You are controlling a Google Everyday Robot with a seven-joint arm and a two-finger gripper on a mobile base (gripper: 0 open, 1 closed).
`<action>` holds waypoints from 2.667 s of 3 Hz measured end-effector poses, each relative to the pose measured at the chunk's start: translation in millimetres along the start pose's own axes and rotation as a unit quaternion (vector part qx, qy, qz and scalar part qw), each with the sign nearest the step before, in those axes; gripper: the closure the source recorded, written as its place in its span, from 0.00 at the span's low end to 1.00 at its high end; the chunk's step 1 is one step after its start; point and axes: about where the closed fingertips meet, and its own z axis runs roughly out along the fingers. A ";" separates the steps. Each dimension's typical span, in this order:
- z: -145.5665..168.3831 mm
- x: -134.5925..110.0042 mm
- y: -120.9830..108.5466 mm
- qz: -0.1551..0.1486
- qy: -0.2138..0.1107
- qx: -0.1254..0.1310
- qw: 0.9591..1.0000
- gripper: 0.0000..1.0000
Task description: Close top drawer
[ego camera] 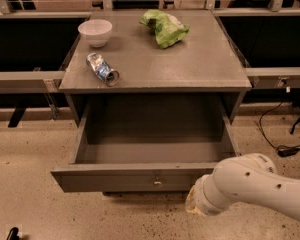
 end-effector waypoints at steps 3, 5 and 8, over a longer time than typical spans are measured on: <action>43.0 -2.0 -19.1 -0.010 0.001 0.036 0.999 0.51; 43.0 -2.0 -19.1 -0.010 0.001 0.036 0.999 0.04; 51.4 2.1 -21.6 -0.006 -0.003 0.018 1.000 0.26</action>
Offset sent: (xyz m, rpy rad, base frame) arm 0.0165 0.0086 -0.0346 -0.0079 -0.0455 -0.0021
